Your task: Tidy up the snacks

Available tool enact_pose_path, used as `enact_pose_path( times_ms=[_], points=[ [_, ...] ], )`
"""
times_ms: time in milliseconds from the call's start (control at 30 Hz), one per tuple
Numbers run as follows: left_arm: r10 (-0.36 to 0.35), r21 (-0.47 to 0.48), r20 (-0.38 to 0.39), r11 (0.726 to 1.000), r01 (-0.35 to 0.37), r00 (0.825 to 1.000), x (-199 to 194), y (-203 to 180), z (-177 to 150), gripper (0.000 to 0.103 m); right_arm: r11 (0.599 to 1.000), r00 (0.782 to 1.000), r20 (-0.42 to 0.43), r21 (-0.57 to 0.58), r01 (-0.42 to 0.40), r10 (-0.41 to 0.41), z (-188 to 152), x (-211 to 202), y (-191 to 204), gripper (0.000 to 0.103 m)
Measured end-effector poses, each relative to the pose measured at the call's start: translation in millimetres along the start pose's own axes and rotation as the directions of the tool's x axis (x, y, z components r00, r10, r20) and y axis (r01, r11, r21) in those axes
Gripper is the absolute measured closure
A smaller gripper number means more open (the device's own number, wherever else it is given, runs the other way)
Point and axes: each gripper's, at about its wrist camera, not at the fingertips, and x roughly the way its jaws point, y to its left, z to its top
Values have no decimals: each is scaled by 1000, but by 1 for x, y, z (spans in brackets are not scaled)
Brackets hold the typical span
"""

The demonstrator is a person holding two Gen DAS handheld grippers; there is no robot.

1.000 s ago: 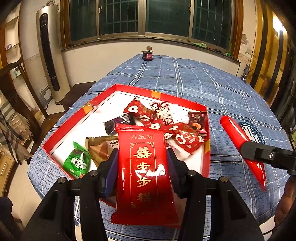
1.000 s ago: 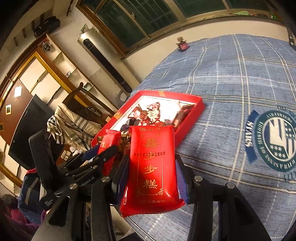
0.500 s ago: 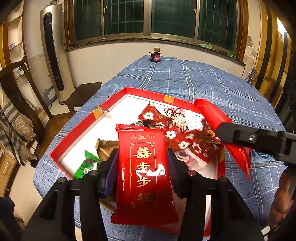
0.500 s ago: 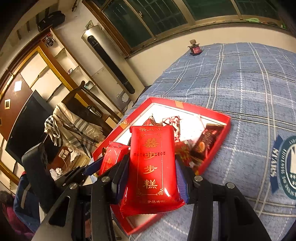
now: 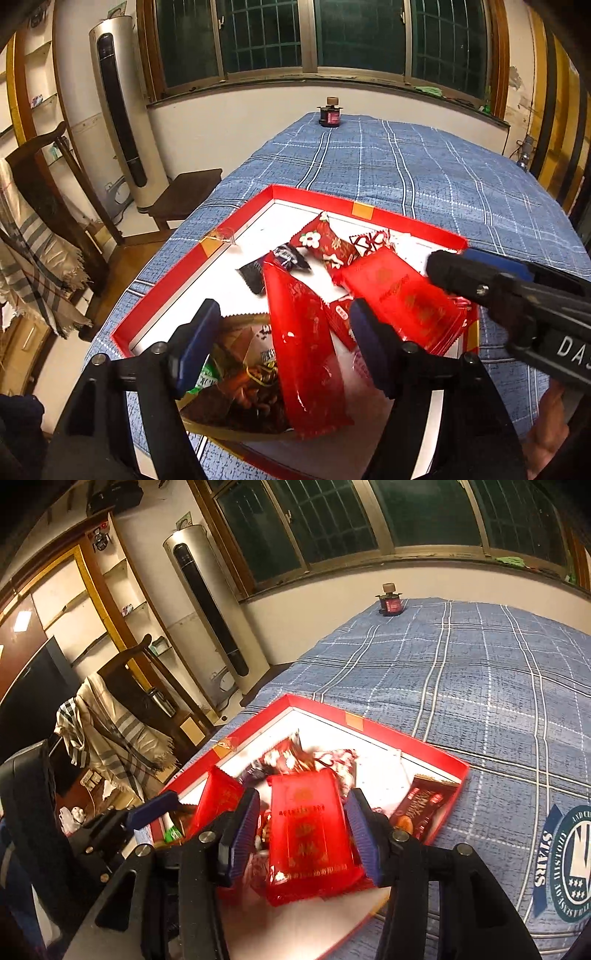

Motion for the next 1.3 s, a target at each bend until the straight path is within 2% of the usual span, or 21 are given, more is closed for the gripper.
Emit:
enact_pose_path(
  times_ms=[200, 400, 467, 633, 800, 967, 1300],
  points=[
    [44, 6, 2, 999, -44, 999, -11, -7, -5, 31, 999, 999, -20, 34, 31, -30, -20, -13, -24, 51],
    [98, 53, 78, 993, -103, 992, -41, -22, -10, 30, 997, 998, 2, 43, 70, -71, -38, -41, -35, 51],
    [99, 62, 98, 993, -106, 990, -49, -25, -11, 20, 996, 997, 19, 41, 78, -79, -44, -54, -36, 50],
    [82, 80, 158, 992, -96, 984, -73, -35, -12, 19, 995, 994, 56, 33, 95, -97, -52, -78, -37, 47],
    [104, 99, 189, 987, -124, 976, -85, -45, -11, 19, 993, 988, 99, 1, 118, -117, -58, -102, -34, 47],
    [101, 99, 182, 988, -121, 978, -89, -51, -13, 18, 990, 982, 134, -28, 136, -131, -62, -113, -31, 41],
    [68, 96, 183, 992, -87, 981, -92, -52, -14, 18, 991, 982, 144, -49, 127, -119, -66, -114, -27, 40]
  ],
)
